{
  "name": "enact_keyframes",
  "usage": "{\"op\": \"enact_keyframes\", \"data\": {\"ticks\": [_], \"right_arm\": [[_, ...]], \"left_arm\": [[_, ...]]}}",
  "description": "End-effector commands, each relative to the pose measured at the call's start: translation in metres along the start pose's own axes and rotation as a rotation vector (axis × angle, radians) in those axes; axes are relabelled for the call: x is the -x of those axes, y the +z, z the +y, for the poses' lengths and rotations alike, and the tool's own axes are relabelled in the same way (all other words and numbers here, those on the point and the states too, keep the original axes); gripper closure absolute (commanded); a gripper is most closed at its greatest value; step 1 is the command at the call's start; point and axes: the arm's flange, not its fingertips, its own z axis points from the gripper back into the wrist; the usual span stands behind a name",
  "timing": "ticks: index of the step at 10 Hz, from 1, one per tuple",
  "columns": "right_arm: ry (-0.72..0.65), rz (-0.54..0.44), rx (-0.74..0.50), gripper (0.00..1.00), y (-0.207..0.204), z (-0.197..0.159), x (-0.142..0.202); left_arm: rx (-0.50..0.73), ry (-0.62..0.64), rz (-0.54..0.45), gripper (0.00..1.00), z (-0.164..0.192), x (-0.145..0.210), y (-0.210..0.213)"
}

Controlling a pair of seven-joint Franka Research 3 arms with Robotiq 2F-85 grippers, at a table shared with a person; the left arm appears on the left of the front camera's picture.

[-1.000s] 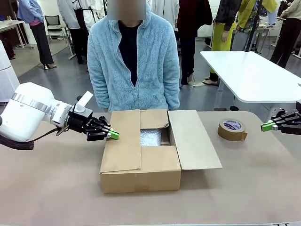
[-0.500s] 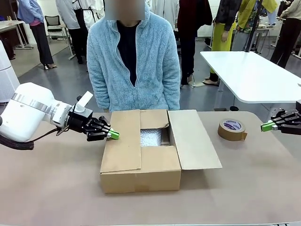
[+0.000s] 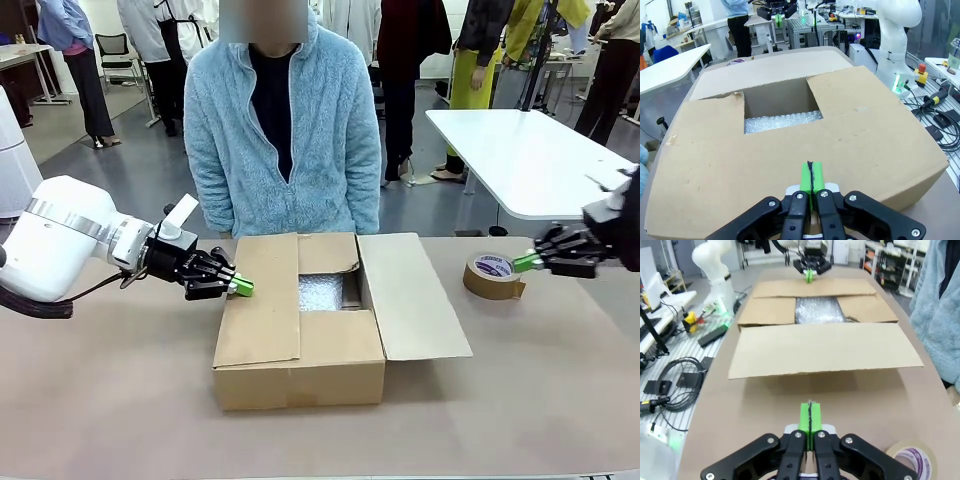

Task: Wrap the clocks to prevent damage.
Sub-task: Push the left (or right) flap of the Package Box to close it.

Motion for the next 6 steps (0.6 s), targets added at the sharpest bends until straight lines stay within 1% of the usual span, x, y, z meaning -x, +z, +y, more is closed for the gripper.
{"op": "enact_keyframes", "data": {"ticks": [1,2,4,6], "right_arm": [[-0.029,0.068,-0.012,0.99,-0.045,0.000,0.004],[-0.030,0.084,-0.025,0.99,-0.063,-0.009,0.007],[-0.039,0.148,-0.092,0.99,-0.106,-0.007,0.031],[-0.045,0.172,-0.111,0.99,-0.128,-0.013,0.038]], "left_arm": [[0.000,0.002,0.005,1.00,0.000,0.003,-0.002],[0.000,0.002,0.005,1.00,0.000,0.003,-0.002],[0.000,0.002,0.005,1.00,0.000,0.003,-0.002],[0.000,0.002,0.005,1.00,0.000,0.003,-0.002]]}}
